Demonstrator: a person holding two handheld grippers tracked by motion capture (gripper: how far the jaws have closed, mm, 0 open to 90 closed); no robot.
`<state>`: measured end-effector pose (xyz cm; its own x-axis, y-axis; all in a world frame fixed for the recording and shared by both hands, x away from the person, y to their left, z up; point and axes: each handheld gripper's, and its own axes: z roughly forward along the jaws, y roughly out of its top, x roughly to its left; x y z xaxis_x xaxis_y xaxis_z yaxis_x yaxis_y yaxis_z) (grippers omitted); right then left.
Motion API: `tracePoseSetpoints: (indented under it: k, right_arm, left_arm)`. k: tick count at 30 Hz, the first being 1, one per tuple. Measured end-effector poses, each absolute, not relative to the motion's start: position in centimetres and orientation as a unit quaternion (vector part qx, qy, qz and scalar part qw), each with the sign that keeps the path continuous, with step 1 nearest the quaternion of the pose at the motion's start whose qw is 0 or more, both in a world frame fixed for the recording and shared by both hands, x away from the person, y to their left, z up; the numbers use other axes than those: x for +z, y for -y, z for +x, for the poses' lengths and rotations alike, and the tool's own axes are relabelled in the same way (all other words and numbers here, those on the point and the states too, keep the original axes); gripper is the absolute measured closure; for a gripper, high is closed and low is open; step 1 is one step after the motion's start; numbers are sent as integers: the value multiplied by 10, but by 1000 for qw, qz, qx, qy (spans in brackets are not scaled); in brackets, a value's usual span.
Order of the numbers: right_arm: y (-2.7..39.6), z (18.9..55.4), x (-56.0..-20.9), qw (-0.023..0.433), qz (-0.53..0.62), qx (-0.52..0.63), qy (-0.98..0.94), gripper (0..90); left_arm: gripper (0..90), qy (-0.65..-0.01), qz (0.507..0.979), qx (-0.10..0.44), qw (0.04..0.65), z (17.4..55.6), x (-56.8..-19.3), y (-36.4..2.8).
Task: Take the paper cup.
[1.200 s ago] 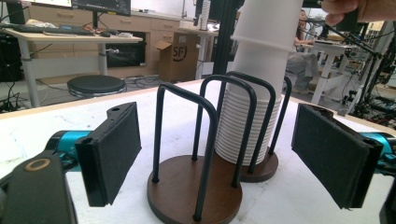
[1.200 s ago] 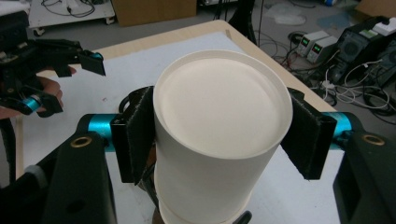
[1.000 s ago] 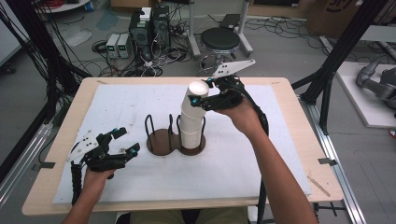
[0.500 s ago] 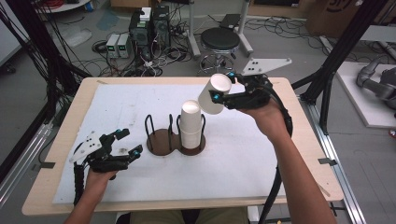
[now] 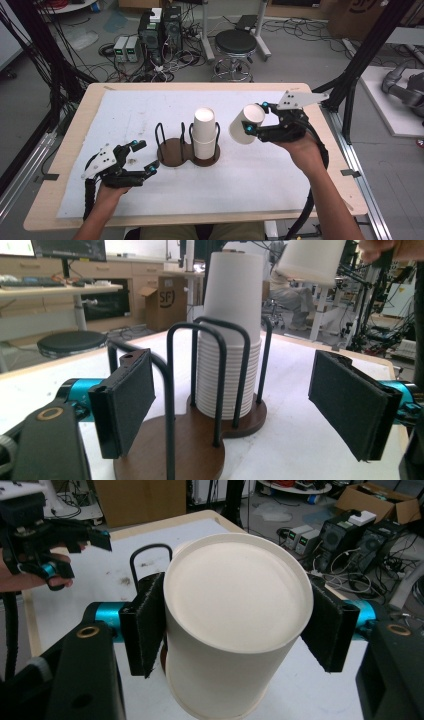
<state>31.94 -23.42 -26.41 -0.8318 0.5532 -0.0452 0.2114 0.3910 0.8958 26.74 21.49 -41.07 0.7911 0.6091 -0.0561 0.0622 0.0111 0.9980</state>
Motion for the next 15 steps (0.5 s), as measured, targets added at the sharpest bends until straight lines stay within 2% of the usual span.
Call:
tracePoseSetpoints:
  k: [3,8,15]
  right_arm:
    - [238,313,-274,170,235,498,-817,336]
    - [245,303,-304,169,241,484,-824,335]
    - [247,303,-315,165,242,484,-825,335]
  left_arm:
    - [147,-260,673,186,667,266,-411,-211]
    - [145,-253,679,182,664,265,-408,-204]
    - [145,-247,683,182,663,263,-408,-200]
